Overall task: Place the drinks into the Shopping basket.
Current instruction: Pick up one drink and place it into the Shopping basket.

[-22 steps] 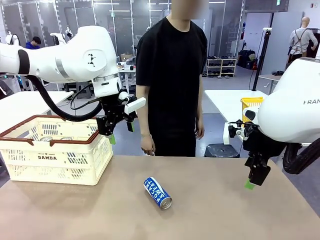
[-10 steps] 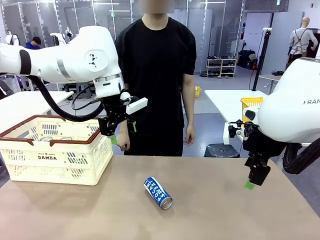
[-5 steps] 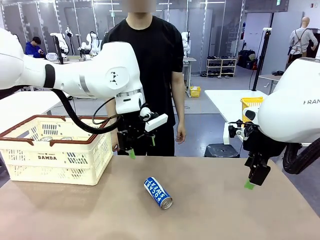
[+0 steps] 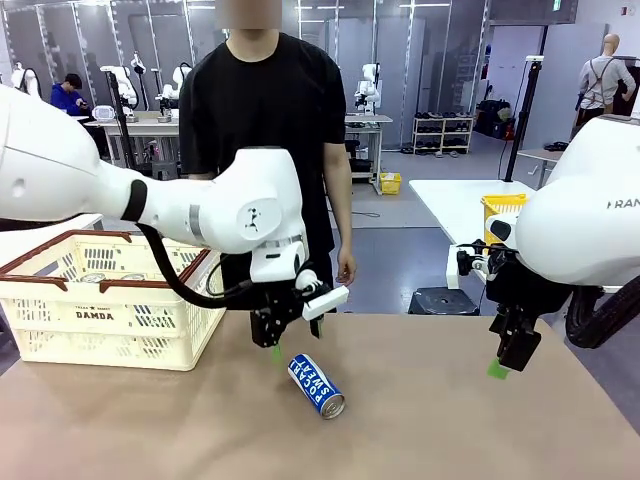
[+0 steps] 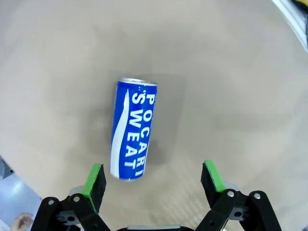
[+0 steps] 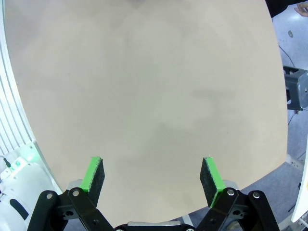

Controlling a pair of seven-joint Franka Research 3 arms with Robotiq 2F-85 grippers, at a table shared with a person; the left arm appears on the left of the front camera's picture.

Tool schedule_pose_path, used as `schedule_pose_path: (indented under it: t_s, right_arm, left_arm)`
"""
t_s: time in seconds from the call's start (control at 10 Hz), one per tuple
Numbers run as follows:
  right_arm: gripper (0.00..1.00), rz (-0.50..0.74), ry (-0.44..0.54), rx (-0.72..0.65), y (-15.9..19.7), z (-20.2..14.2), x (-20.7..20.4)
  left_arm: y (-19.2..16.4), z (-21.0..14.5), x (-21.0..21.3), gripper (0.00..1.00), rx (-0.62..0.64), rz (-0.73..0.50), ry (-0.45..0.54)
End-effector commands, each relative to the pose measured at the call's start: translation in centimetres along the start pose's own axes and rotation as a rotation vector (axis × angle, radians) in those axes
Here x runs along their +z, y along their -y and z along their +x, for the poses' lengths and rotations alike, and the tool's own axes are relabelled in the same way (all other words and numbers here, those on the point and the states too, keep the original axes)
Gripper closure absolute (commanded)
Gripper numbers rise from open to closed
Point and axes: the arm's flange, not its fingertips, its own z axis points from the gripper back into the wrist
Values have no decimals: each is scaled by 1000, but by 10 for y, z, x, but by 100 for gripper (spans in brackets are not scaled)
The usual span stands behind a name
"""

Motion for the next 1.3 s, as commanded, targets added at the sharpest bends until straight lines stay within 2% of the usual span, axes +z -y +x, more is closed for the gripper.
schedule_pose_path:
  t_s: [0.0,0.5,1.2]
  right_arm:
    - [0,-2,-9,-1,0,0,1]
    - [0,-2,-9,-1,0,0,1]
    - [0,-2,-9,-1,0,0,1]
  left_arm:
    - [-1,1,-19,0,-27,13,5]
    - [-17,2,-64,0,-8,-7,25]
    - [-34,-4,-87,0,-11,-72,-13]
